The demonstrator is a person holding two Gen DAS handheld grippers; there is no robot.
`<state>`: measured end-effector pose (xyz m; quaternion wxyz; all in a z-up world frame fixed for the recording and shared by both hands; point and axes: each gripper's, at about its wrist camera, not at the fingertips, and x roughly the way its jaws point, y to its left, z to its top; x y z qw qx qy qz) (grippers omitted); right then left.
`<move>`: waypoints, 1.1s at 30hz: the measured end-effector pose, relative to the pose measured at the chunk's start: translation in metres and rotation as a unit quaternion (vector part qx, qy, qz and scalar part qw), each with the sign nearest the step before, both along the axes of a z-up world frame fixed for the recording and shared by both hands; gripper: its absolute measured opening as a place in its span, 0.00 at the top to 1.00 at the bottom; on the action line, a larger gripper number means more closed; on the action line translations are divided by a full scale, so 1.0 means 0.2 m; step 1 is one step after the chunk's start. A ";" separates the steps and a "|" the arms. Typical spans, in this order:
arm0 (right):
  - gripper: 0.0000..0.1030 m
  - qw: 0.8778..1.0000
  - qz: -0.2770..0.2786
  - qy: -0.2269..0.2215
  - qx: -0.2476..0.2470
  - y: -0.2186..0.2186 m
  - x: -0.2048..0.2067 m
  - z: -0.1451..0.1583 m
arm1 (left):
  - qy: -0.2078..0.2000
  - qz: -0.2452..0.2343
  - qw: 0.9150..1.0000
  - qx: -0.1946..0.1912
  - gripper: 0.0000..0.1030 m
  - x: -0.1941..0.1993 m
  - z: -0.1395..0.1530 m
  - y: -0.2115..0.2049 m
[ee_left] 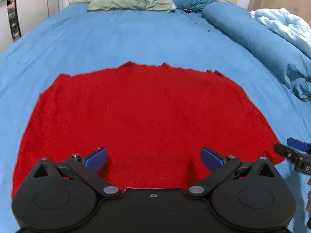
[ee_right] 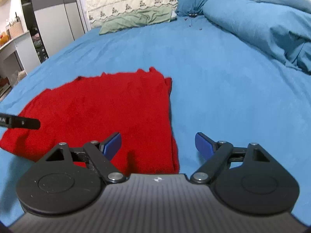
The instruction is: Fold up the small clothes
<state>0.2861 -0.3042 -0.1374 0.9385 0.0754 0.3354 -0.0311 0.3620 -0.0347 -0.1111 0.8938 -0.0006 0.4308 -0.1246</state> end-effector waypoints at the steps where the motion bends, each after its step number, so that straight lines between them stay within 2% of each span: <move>1: 0.08 1.000 0.001 0.002 -0.005 0.00 0.01 -0.03 | 0.005 0.004 1.000 -0.002 0.00 0.01 -0.02 0.01; 4: 0.19 1.000 0.003 0.008 -0.006 0.01 0.06 -0.11 | 0.017 0.017 1.000 -0.001 0.00 0.05 -0.09 0.03; 8: 0.21 1.000 0.002 -0.003 -0.009 0.02 0.09 -0.17 | 0.024 0.020 0.999 -0.007 0.00 0.08 -0.14 0.06; 9: 0.24 1.000 0.005 -0.004 -0.010 0.03 0.09 -0.18 | 0.025 0.018 1.000 -0.004 0.00 0.08 -0.15 0.05; 11: 0.35 1.000 0.017 -0.004 -0.008 0.03 0.08 -0.18 | 0.033 0.012 0.999 0.012 0.00 0.09 -0.17 0.03; 13: 0.52 1.000 0.025 0.000 0.000 0.03 0.09 -0.16 | 0.034 0.006 0.999 0.029 0.00 0.10 -0.18 0.01; 14: 0.56 1.000 0.024 0.004 0.006 0.03 0.09 -0.15 | 0.034 0.005 0.999 0.033 0.00 0.10 -0.19 0.00; 15: 0.64 1.000 0.020 0.007 0.013 0.02 0.09 -0.14 | 0.035 0.005 0.999 0.036 0.00 0.10 -0.19 0.00; 16: 0.73 1.000 0.013 0.010 0.027 0.01 0.10 -0.12 | 0.037 0.006 0.999 0.037 0.00 0.11 -0.19 0.00; 17: 0.75 0.999 0.003 0.015 0.050 -0.02 0.11 -0.11 | 0.039 0.008 0.999 0.037 0.00 0.12 -0.20 0.00; 21: 0.78 0.988 -0.037 0.019 0.147 -0.11 0.12 -0.01 | 0.044 0.000 0.998 0.041 0.00 0.13 -0.17 0.00; 25: 0.78 0.979 -0.030 -0.016 0.203 -0.08 0.14 0.22 | 0.023 0.001 1.000 0.016 0.00 0.10 -0.07 0.09; 29: 0.78 0.970 0.036 -0.066 0.229 0.16 0.23 0.52 | 0.003 0.009 1.000 -0.015 0.00 0.05 0.08 0.29; 33: 0.78 0.956 0.163 -0.082 0.231 0.63 0.37 0.68 | -0.021 0.017 0.999 -0.019 0.00 -0.07 0.18 0.54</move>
